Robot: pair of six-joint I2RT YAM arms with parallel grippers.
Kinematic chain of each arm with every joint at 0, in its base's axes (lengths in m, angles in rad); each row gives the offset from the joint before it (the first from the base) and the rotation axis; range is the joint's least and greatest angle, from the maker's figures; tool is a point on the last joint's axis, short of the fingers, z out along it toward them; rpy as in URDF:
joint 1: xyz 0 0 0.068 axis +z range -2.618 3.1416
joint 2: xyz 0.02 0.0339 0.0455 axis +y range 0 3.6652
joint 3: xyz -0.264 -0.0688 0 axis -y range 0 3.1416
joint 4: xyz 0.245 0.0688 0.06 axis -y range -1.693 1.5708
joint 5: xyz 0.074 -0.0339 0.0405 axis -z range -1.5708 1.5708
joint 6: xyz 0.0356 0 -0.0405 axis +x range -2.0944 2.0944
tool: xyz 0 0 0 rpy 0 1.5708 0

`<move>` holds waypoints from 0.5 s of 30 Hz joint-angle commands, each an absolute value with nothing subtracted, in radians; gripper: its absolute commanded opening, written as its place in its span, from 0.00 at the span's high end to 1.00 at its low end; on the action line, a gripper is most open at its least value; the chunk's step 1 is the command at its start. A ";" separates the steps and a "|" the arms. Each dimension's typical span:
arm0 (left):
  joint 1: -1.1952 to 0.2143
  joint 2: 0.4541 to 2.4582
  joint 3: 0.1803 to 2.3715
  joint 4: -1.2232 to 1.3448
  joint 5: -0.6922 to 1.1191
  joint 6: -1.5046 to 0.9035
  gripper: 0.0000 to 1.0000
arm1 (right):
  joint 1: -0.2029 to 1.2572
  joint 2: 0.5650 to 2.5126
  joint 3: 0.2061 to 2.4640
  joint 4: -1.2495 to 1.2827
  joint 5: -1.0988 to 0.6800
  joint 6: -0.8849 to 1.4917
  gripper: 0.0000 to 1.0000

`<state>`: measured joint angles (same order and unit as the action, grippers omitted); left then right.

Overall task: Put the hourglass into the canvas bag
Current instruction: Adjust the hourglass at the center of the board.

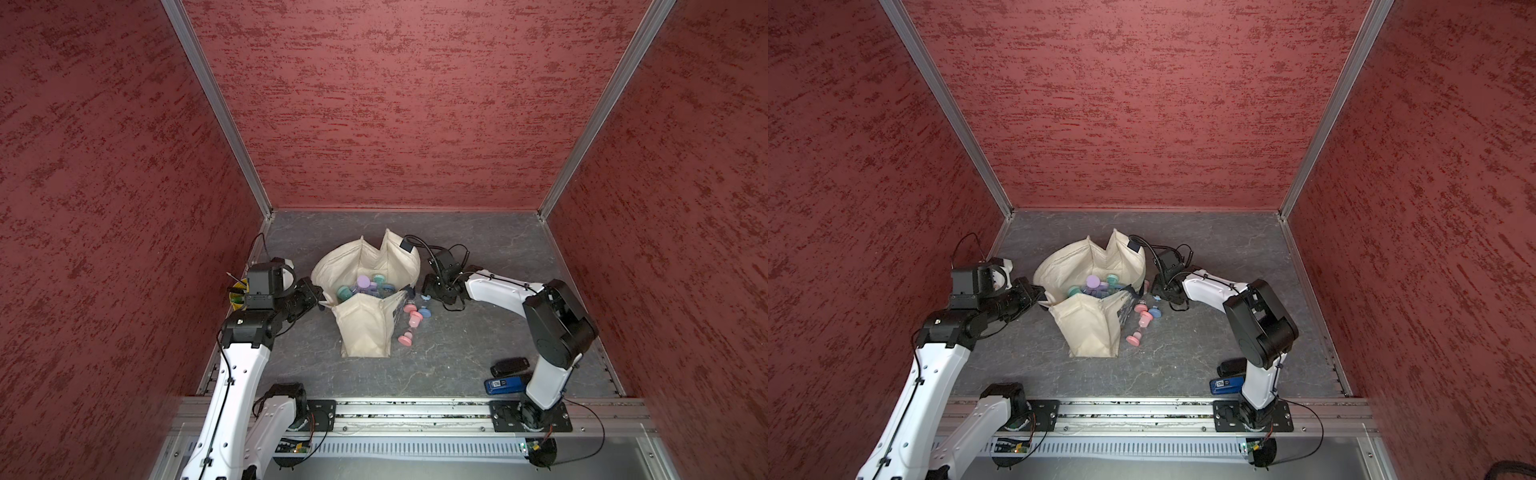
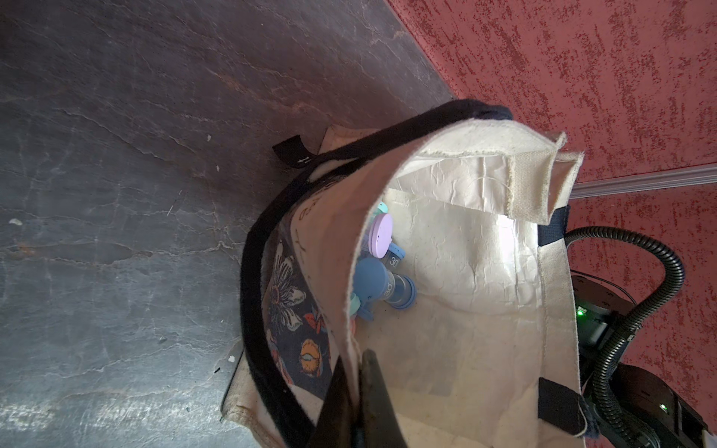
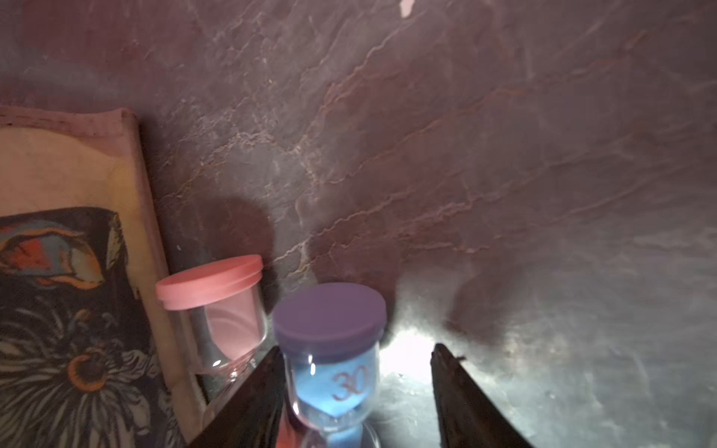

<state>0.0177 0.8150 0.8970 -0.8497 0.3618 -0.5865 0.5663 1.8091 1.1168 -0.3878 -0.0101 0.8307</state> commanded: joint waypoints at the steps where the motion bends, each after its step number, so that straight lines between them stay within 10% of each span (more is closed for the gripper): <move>1: 0.023 0.801 0.887 -0.859 0.379 -0.575 1.00 | 0.543 1.796 1.089 -0.400 0.038 0.851 0.42; 15: 0.033 0.799 0.882 -0.855 0.390 -0.577 1.00 | 0.525 1.736 1.010 -0.385 0.041 0.871 0.38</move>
<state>0.0246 0.8112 0.8955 -0.8520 0.3702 -0.5865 0.5293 1.7645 1.0252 -0.3897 0.0277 0.8501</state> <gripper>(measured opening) 0.074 0.616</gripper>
